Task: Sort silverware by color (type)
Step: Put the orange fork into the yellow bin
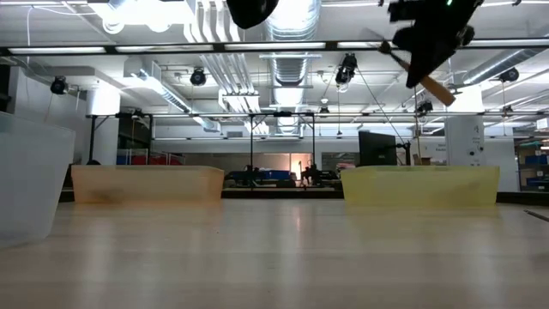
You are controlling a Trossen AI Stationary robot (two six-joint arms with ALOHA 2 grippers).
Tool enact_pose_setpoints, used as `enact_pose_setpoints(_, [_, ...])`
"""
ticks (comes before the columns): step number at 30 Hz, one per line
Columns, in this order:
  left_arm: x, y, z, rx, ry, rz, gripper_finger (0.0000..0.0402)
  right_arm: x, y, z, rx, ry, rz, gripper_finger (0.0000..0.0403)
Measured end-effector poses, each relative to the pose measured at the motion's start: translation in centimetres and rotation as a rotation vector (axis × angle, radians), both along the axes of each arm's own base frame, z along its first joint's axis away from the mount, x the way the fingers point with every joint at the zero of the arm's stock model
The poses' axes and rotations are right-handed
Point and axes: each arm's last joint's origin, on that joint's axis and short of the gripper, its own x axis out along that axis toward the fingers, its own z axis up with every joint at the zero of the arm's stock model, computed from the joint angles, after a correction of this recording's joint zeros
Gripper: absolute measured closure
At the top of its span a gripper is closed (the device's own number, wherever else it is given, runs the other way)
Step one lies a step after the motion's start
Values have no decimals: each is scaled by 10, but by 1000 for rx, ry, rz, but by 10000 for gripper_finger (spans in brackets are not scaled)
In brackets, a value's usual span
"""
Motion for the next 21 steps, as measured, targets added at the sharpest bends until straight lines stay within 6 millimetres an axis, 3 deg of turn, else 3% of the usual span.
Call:
enact_pose_setpoints(6, [-1, 1, -1, 16, 14, 1, 299, -3, -64, -13, 68, 171, -55, 374])
enact_pose_setpoints(12, [-1, 1, -1, 30, 11, -9, 299, -10, -124, -32, 232, 174, -6, 374])
enact_pose_setpoints(16, [-1, 1, 0, 30, 9, -9, 299, -18, -148, -45, 332, 262, 46, 374])
enact_pose_setpoints(21, [-3, 2, 3, 34, -2, -10, 299, -18, -164, -66, 458, 339, 85, 374])
